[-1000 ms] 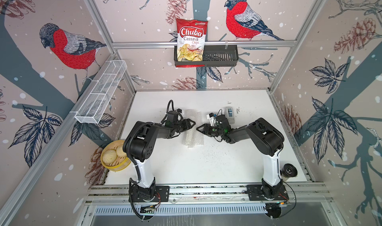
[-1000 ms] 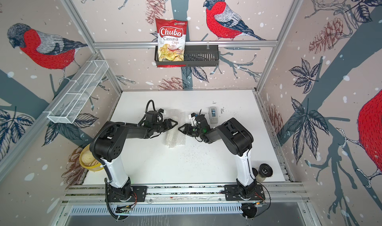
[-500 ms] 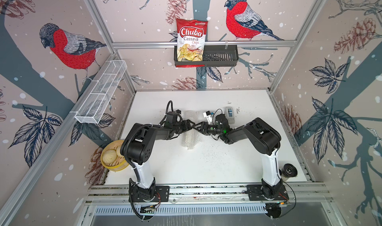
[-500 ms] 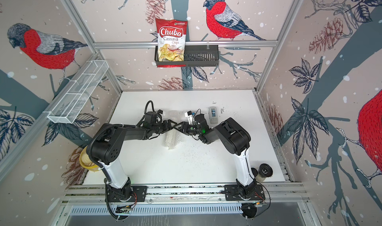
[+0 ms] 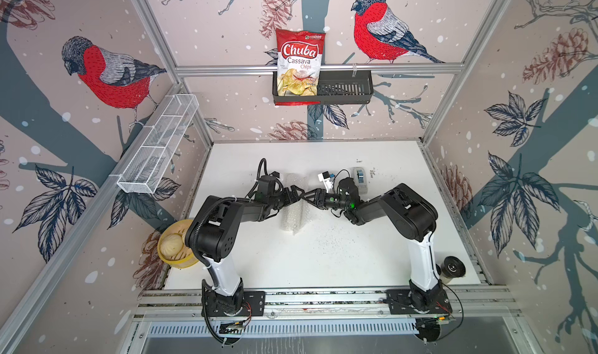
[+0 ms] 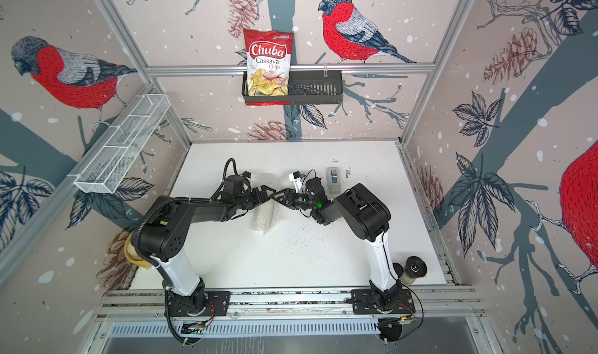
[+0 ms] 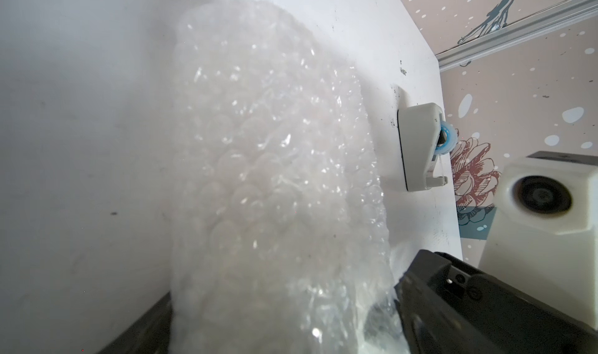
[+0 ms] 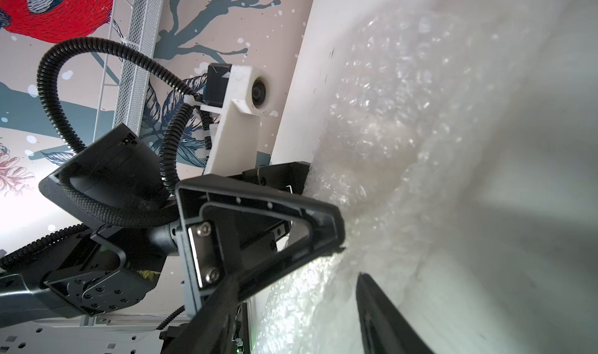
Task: Wrap vases in bubble wrap
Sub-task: Wrap the vase in bubble wrap.
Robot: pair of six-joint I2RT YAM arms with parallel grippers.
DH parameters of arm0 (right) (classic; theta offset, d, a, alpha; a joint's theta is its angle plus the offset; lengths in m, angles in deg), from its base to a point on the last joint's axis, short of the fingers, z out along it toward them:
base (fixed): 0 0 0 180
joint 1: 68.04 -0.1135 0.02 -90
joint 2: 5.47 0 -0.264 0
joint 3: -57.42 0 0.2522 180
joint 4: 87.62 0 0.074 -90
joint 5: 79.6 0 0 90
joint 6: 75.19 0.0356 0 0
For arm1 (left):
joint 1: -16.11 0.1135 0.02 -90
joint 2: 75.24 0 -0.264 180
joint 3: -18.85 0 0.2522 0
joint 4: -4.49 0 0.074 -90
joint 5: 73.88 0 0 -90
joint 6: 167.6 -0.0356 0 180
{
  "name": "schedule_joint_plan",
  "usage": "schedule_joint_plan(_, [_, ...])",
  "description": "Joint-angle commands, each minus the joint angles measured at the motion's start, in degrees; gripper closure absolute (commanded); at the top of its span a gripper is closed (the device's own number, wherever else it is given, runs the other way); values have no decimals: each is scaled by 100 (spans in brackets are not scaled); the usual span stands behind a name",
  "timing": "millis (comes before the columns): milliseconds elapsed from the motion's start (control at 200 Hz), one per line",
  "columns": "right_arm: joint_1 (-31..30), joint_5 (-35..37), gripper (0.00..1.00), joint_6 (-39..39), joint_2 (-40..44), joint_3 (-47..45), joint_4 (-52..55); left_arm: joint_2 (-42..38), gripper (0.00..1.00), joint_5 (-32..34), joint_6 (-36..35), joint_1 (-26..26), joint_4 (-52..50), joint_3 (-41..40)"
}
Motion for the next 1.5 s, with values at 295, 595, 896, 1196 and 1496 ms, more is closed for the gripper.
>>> schedule_joint_plan(295, [-204,-261,31,576,-226,-74,-1264,-101,2,-761,73,-4,-678,-61])
schedule_joint_plan(595, [-249,-324,39,702,-316,-215,-1760,-38,4,-818,116,-1,-540,-98])
schedule_joint_plan(896, [-275,-383,39,606,-435,-7,-1516,-2,22,-764,59,-2,-647,-53])
schedule_joint_plan(1196, [-283,-403,39,528,-440,3,-1437,50,36,-562,-40,1,-831,-1])
schedule_joint_plan(1496, [89,348,31,-1150,979,-579,776,13,48,-452,-172,1,-815,-51])
